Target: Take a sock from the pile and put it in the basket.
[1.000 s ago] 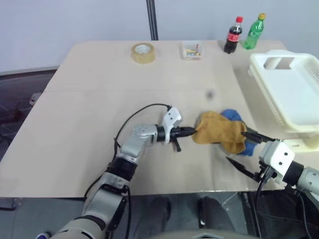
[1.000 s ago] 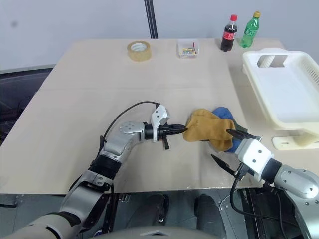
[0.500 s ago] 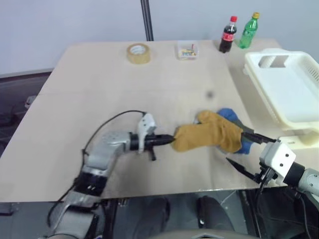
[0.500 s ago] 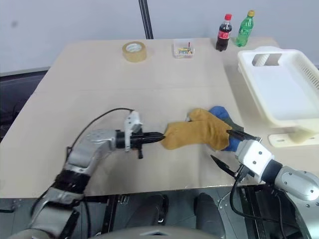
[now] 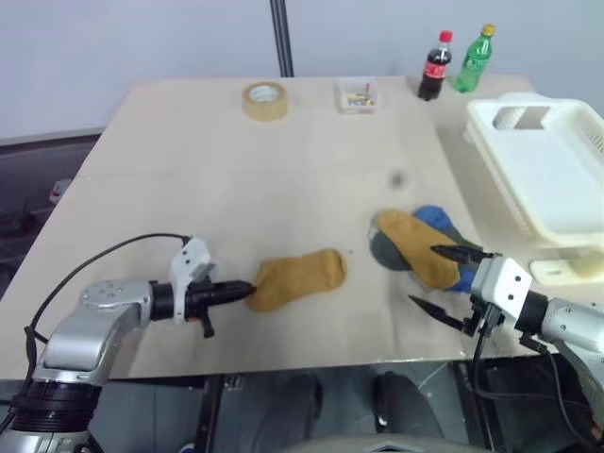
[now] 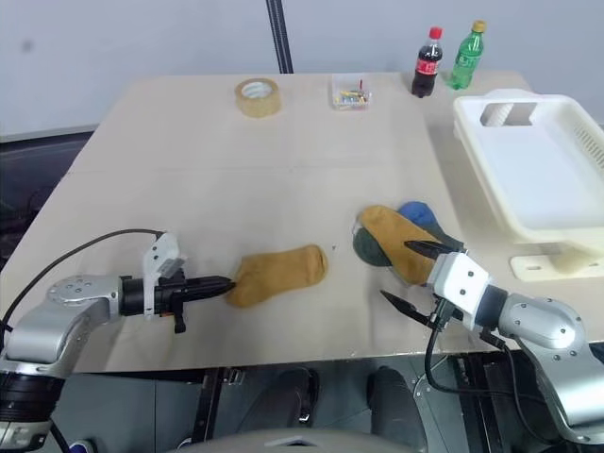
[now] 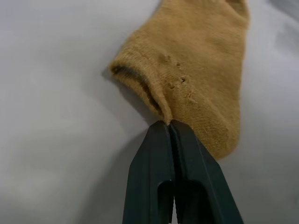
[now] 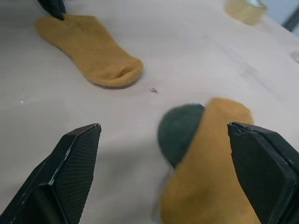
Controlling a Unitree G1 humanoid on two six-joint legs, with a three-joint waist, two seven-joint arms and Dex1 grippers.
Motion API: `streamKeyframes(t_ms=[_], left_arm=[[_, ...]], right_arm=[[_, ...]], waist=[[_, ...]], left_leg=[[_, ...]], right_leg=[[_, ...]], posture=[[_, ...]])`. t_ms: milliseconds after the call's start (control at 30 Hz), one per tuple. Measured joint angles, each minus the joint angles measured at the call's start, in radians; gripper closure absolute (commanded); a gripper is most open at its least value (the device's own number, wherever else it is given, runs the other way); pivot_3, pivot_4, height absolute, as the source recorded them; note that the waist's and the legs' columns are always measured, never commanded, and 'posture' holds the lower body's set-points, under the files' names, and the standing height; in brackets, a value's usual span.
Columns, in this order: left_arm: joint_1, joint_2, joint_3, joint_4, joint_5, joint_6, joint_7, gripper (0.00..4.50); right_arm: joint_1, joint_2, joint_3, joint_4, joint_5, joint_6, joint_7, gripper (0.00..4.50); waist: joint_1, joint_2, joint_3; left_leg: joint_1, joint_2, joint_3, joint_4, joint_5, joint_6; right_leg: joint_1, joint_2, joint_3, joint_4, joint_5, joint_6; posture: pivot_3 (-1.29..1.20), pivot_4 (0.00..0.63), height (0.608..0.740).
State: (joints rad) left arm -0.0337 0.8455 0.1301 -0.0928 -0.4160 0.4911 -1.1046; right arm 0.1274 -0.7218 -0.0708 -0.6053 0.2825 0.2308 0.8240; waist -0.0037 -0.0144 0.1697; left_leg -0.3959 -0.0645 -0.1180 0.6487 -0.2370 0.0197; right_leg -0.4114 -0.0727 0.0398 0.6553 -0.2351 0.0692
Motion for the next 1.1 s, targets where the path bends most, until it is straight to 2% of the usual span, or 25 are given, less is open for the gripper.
streamKeyframes(t_ms=[300, 500, 733, 900, 1033, 1100], left_arm=[[-0.026, -0.097, 0.074, 0.030, 0.022, -0.213, 0.094, 4.46], [-0.018, -0.112, 0.110, 0.029, 0.014, -0.231, 0.130, 4.46], [0.025, -0.105, 0.140, 0.023, -0.021, -0.226, 0.115, 4.46], [0.126, -0.052, 0.155, 0.013, -0.091, -0.164, 0.021, 4.46], [0.149, -0.034, 0.161, 0.015, -0.099, -0.149, -0.012, 4.46], [0.130, -0.032, 0.171, 0.029, -0.100, -0.137, -0.009, 3.75]], right_arm=[[-0.087, 0.002, 0.057, 0.044, 0.006, -0.003, 0.024, 0.00], [-0.112, 0.002, 0.063, 0.062, 0.007, -0.005, 0.035, 0.00], [-0.129, 0.002, 0.066, 0.071, 0.010, -0.005, 0.044, 0.00], [-0.146, 0.002, 0.078, 0.074, 0.013, -0.004, 0.046, 0.00], [-0.151, 0.002, 0.084, 0.074, 0.014, -0.003, 0.048, 0.00], [-0.156, 0.003, 0.087, 0.075, 0.015, -0.003, 0.051, 0.00]], waist=[[0.000, 0.000, 0.000], [-0.004, 0.000, 0.000], [-0.007, 0.000, 0.000], [-0.011, 0.000, 0.000], [-0.003, 0.000, 0.000], [-0.001, 0.000, 0.000]], left_leg=[[-0.001, 0.000, 0.000, 0.000, 0.000, 0.000], [-0.001, 0.000, 0.000, 0.000, 0.000, 0.000], [0.000, 0.000, 0.000, 0.000, 0.000, 0.000], [0.000, 0.000, 0.000, -0.001, 0.000, 0.000], [0.000, 0.000, -0.001, 0.000, 0.000, 0.000], [0.000, 0.000, -0.001, 0.000, 0.000, 0.000]], right_leg=[[0.000, -0.002, 0.000, -0.001, 0.000, 0.000], [0.000, -0.001, 0.000, -0.001, 0.000, 0.000], [0.000, 0.000, 0.000, -0.001, 0.000, 0.000], [-0.001, -0.001, 0.001, -0.001, 0.000, 0.000], [0.000, -0.001, -0.001, -0.001, 0.000, 0.000], [0.000, -0.001, -0.001, -0.001, 0.000, 0.000]], posture=[[0.00, 0.150, 0.740], [0.00, 0.150, 0.740], [0.00, 0.150, 0.740], [0.00, 0.150, 0.740], [0.00, 0.150, 0.740], [0.00, 0.150, 0.740]])
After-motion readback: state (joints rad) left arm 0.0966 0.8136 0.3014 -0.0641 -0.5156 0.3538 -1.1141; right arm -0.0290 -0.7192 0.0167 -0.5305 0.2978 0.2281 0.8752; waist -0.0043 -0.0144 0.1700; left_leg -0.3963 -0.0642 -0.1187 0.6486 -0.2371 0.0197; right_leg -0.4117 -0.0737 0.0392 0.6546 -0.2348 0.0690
